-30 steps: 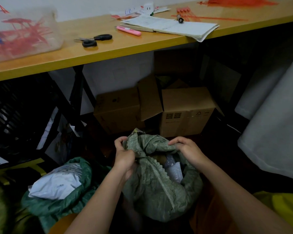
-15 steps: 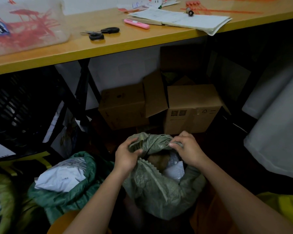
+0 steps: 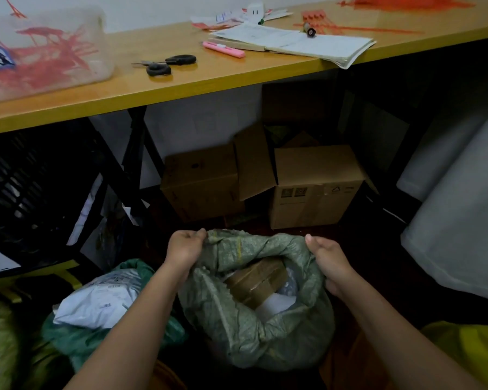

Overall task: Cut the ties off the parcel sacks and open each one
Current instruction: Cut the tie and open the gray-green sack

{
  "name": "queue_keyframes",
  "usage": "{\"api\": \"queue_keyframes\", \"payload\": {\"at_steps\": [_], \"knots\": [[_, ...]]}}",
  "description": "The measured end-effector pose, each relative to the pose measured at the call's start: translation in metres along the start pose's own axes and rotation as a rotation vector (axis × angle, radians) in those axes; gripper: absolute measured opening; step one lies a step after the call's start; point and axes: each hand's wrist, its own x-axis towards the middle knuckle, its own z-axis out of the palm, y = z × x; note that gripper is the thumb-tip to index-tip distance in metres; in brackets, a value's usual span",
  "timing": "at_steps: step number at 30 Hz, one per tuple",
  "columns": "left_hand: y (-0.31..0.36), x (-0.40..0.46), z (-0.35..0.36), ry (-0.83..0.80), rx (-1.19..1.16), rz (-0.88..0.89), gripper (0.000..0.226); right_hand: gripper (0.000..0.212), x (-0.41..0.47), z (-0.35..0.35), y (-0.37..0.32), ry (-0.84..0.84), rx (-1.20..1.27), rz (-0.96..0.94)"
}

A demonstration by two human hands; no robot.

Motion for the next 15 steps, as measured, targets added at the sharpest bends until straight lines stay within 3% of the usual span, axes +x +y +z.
{"api": "queue_keyframes", "payload": {"at_steps": [3,5,7,8,10,12,15], "knots": [[-0.011,-0.001,0.002,0.023,0.289,0.161,0.023,0.035,0.001,0.005,0.001,-0.038,-0.06,-0.014],[-0.016,-0.007,0.002,0.22,0.695,0.337,0.016,0.036,0.002,0.008,-0.001,-0.064,-0.104,-0.036],[-0.017,-0.014,0.003,0.317,0.906,0.648,0.046,0.035,0.001,0.01,-0.001,-0.089,-0.144,-0.051],[-0.016,-0.016,0.003,0.288,0.928,0.828,0.054,0.035,0.001,0.011,0.0,-0.099,-0.162,-0.059],[-0.015,-0.016,0.007,0.029,0.899,1.08,0.051,0.036,0.001,0.013,0.0,-0.109,-0.185,-0.082],[-0.018,-0.015,0.012,-0.252,0.857,0.996,0.045,0.036,0.002,0.012,0.0,-0.115,-0.195,-0.103],[-0.033,-0.008,0.017,-0.28,0.829,0.838,0.062,0.035,0.002,0.008,0.0,-0.152,-0.196,-0.121]]}}
